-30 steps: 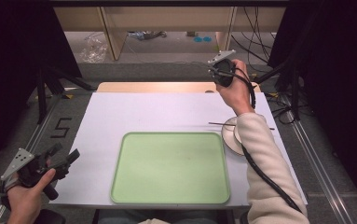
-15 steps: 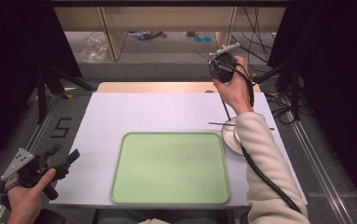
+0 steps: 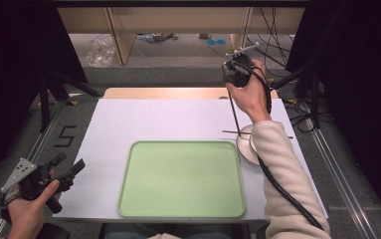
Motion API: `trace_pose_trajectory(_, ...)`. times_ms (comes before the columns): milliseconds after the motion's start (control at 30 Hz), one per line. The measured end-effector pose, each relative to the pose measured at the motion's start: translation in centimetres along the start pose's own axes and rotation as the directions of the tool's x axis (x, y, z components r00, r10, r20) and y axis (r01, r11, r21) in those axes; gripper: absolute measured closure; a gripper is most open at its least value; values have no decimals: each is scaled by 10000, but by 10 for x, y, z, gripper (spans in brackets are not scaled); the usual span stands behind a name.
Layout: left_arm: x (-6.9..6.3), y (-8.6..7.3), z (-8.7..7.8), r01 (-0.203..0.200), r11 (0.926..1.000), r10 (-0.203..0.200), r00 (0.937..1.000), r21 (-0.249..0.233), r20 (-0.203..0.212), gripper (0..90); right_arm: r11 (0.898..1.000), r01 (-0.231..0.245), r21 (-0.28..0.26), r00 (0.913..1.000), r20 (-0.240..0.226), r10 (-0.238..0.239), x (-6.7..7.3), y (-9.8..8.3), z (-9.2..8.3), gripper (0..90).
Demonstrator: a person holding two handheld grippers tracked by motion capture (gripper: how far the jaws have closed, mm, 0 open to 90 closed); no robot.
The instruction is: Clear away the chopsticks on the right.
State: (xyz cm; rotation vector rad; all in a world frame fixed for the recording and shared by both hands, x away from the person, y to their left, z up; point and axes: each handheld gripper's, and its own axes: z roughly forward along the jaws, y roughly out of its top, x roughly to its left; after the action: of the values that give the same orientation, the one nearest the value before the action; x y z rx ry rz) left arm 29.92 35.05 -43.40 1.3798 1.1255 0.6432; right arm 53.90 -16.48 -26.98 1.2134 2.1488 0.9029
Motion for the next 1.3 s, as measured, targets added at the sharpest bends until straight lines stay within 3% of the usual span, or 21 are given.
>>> trace_pose_trajectory(100,0,0,0,-7,10000,7,10000,-12,14,190,9995,-261,155,9996,-43,262,1,-2,0,877)
trace_pose_trajectory(267,0,0,0,-7,10000,7,10000,18,2,190,9900,-900,1084,9956,-156,922,3,-9,5,877)
trace_pose_trajectory(433,0,0,1,-61,10000,61,10000,-30,68,190,9620,-1696,2139,9837,-225,1784,5,-21,13,876)
trace_pose_trajectory(467,0,0,1,-78,10000,78,9999,-26,71,190,9439,-2107,2542,9751,-141,2214,7,-23,14,876)
trace_pose_trajectory(500,0,0,1,-86,10000,86,9999,-22,73,190,9368,-2221,2704,9717,-177,2355,7,-26,15,876)
trace_pose_trajectory(533,0,0,1,-79,10000,79,9999,-25,69,189,9187,-2546,3019,9630,-75,2693,7,-31,19,876)
trace_pose_trajectory(733,0,0,1,-94,10000,94,9999,-33,82,188,8967,-2821,3411,9531,-72,3026,6,-47,27,875)
trace_pose_trajectory(767,0,0,1,-35,10000,36,10000,-44,50,188,8784,-3082,3653,9436,2,3310,9,-50,28,875)
trace_pose_trajectory(800,-1,0,1,-2,10000,2,10000,-70,47,188,8498,-3387,4039,9275,-84,3736,12,-56,30,875)
trace_pose_trajectory(867,-1,0,1,-11,10000,12,10000,-60,55,188,8476,-3352,4114,9288,-64,3705,13,-60,32,875)
trace_pose_trajectory(900,0,0,1,-49,10000,49,10000,-40,74,188,8258,-3574,4364,9195,95,3929,15,-64,33,875)
trace_pose_trajectory(933,0,0,1,-106,9999,106,9999,-43,113,188,8168,-3599,4509,9167,80,3995,15,-72,37,875)
trace_pose_trajectory(967,0,0,1,-99,9999,99,9999,-42,102,188,8168,-3599,4509,9167,80,3995,15,-72,37,875)
trace_pose_trajectory(1000,0,0,1,-102,9999,102,9999,-40,100,188,7962,-3726,4767,9112,255,4112,16,-79,40,875)
trace_pose_trajectory(1033,0,0,1,-97,9999,97,9999,-44,98,188,7962,-3726,4767,9112,255,4112,16,-79,40,875)
trace_pose_trajectory(1133,0,0,1,-104,9999,105,9999,-39,116,188,7595,-3864,5233,9017,410,4304,17,-88,44,875)
trace_pose_trajectory(1167,0,0,1,-102,9999,103,9999,-43,117,187,7610,-3797,5261,9034,336,4275,16,-92,46,875)
trace_pose_trajectory(1200,0,0,1,-100,9999,100,9999,-32,114,187,7382,-4010,5424,8921,482,4492,18,-94,46,875)
trace_pose_trajectory(1233,0,0,1,-13,10000,13,10000,-35,77,187,7418,-3896,5458,8970,422,4400,16,-97,49,875)
trace_pose_trajectory(1267,-1,0,1,86,10000,-86,10000,-28,6,187,7057,-4204,5703,8789,628,4729,17,-98,49,875)
trace_pose_trajectory(1300,-1,0,1,52,10000,-52,10000,-18,30,187,6952,-4315,5749,8728,713,4828,18,-101,51,875)
